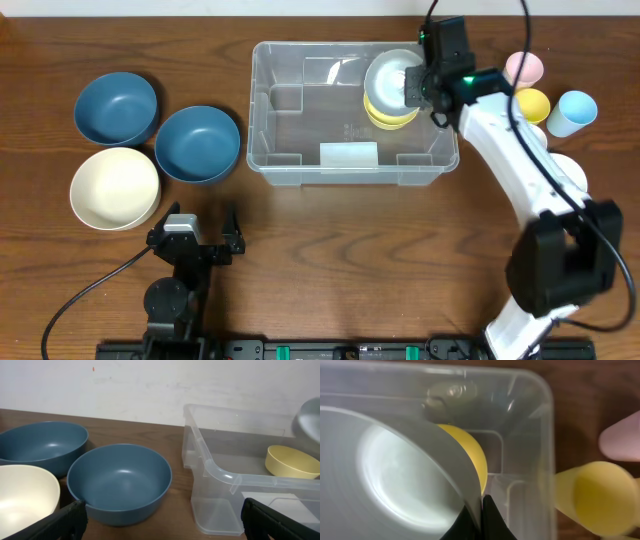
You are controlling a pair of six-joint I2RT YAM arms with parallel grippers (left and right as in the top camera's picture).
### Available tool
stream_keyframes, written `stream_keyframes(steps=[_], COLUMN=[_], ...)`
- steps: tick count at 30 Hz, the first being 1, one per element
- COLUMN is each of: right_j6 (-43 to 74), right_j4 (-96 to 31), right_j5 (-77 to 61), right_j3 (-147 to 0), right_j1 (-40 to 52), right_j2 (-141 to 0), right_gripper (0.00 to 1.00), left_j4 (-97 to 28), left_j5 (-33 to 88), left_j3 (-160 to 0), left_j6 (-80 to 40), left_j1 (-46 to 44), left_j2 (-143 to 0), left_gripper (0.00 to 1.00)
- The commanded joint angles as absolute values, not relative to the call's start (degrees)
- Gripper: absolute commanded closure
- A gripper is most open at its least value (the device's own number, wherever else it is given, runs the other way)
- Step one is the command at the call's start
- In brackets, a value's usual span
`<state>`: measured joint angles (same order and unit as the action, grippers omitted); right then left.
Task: Pack container
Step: 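Grasp the grey bowl and stack it onto the yellow bowl in the bin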
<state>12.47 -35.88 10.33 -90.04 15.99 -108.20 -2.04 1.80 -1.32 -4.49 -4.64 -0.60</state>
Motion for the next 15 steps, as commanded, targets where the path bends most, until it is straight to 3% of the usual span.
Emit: stream_keyframes(steps=[1,6,7,11,15], right_j6=[11.8,11.8,11.7,11.6,10.5], right_j4=[-34.6,-32.1,-31.5,-30.8,-31.8], right_j5=[11.1,11.1,11.1,11.1,10.0], right_j3=[-91.6,-91.6,-91.6,-91.6,-91.8], right_j1=[16.4,16.3,16.3,16.3,16.3], right_j2=[-111.4,-114.8,-115.3,-115.7,-115.7], right_gripper=[0.98,0.97,0.92,0.41,0.32], left_j4=[-4.1,-4.1,-4.1,-4.1,-4.1], left_j5=[1.5,1.5,1.5,1.5,1.5], left_j3=[-0.2,-0.2,-0.2,-0.2,-0.2], left_j6=[-4.2,-4.2,-4.2,-4.2,-4.2], left_j1=[-4.4,-4.4,-4.4,-4.4,-4.4], left_j2=[-0.3,-0.3,-0.3,-0.3,-0.3], left_gripper=[0.02,0.02,0.02,0.02,0.02])
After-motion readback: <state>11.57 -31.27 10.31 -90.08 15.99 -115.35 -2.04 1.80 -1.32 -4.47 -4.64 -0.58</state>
